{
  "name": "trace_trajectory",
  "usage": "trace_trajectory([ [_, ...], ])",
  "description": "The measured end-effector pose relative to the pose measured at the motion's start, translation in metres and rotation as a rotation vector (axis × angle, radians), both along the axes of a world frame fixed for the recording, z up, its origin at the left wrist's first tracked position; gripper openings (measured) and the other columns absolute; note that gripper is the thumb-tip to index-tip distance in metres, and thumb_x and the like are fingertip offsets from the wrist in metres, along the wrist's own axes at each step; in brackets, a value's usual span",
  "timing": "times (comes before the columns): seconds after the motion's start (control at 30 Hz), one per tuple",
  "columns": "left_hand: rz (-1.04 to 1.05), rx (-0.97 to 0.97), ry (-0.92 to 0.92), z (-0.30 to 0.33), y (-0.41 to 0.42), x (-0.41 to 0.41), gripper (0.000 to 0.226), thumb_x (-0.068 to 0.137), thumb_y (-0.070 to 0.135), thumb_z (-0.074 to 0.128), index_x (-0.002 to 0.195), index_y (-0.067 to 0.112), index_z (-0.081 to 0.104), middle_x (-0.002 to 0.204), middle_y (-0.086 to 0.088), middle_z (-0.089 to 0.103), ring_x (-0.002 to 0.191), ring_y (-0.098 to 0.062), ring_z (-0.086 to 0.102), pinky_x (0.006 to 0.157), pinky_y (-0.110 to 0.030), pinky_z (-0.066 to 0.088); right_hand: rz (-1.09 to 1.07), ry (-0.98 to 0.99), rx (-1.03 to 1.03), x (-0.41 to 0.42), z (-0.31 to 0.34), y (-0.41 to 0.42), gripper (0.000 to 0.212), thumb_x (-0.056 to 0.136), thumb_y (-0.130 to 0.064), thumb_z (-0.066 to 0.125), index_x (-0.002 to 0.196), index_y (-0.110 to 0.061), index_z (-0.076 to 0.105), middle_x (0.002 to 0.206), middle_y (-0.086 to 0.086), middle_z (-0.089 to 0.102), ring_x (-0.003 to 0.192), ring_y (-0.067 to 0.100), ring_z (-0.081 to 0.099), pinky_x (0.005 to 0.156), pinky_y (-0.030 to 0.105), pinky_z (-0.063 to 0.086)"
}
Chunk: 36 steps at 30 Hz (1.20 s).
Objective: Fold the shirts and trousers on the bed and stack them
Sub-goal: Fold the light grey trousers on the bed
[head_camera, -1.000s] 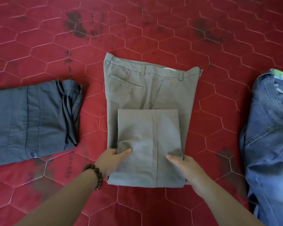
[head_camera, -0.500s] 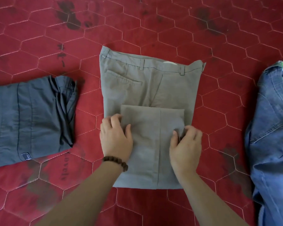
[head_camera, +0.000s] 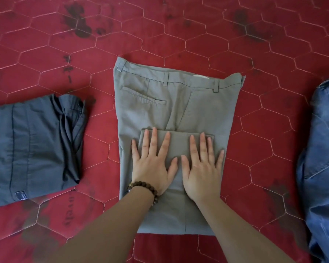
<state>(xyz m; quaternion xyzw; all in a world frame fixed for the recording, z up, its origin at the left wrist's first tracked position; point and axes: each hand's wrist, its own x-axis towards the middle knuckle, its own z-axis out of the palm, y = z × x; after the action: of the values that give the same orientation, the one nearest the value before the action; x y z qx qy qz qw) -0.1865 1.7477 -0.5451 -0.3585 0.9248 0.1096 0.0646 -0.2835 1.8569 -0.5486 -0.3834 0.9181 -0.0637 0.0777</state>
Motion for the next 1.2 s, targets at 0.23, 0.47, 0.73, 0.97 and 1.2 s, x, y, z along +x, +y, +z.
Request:
trace_trajectory([
  [0.23, -0.023, -0.126, 0.009, 0.024, -0.059, -0.028, 0.064, 0.090, 0.059, 0.024, 0.139, 0.024, 0.046, 0.145, -0.010, 0.042, 0.140, -0.030, 0.027, 0.116, -0.058, 0.002, 0.118, 0.123, -0.179, -0.085, 0.054, -0.077, 0.022, 0.092, -0.021, 0.050, 0.092, -0.004, 0.064, 0.091, 0.013, 0.057, 0.088, 0.032, 0.054, 0.080, 0.044, 0.046],
  [0.47, 0.068, -0.087, 0.003, -0.008, -0.087, -0.011, 0.071, 0.091, 0.068, 0.010, 0.153, 0.035, 0.003, 0.162, 0.000, -0.003, 0.148, -0.023, -0.013, 0.116, -0.060, 0.001, 0.270, -0.055, -0.036, -0.160, 0.049, -0.183, 0.045, 0.098, -0.038, 0.048, 0.136, -0.015, 0.045, 0.133, 0.009, 0.046, 0.121, 0.029, 0.041, 0.100, 0.042, 0.038],
  [0.73, 0.099, -0.069, 0.017, -0.013, -0.090, -0.011, 0.073, 0.091, 0.068, 0.016, 0.153, 0.031, 0.006, 0.162, -0.007, -0.004, 0.148, -0.024, -0.011, 0.114, -0.063, 0.002, 0.347, -0.052, 0.118, -0.182, 0.026, -0.217, 0.046, 0.088, -0.055, 0.055, 0.110, -0.014, 0.051, 0.107, 0.002, 0.050, 0.108, 0.025, 0.045, 0.093, 0.040, 0.037],
  [0.97, 0.120, -0.070, 0.027, -0.017, -0.091, -0.011, 0.076, 0.091, 0.066, 0.020, 0.154, 0.026, 0.009, 0.161, -0.011, 0.002, 0.149, -0.026, -0.005, 0.113, -0.065, 0.007, 0.484, 0.135, 0.051, -0.189, 0.017, -0.219, 0.021, 0.102, -0.034, 0.036, 0.089, -0.018, 0.036, 0.082, 0.002, 0.055, 0.089, 0.029, 0.054, 0.080, 0.041, 0.031],
  [1.2, 0.121, -0.074, 0.006, -0.016, -0.092, -0.011, 0.077, 0.090, 0.067, 0.014, 0.154, 0.025, 0.010, 0.161, -0.013, 0.003, 0.149, -0.027, -0.003, 0.113, -0.065, 0.007, 0.395, 0.148, -0.196, -0.111, 0.022, -0.187, 0.042, 0.098, -0.042, 0.038, 0.123, -0.011, 0.054, 0.131, 0.011, 0.052, 0.124, 0.030, 0.045, 0.106, 0.048, 0.032],
])
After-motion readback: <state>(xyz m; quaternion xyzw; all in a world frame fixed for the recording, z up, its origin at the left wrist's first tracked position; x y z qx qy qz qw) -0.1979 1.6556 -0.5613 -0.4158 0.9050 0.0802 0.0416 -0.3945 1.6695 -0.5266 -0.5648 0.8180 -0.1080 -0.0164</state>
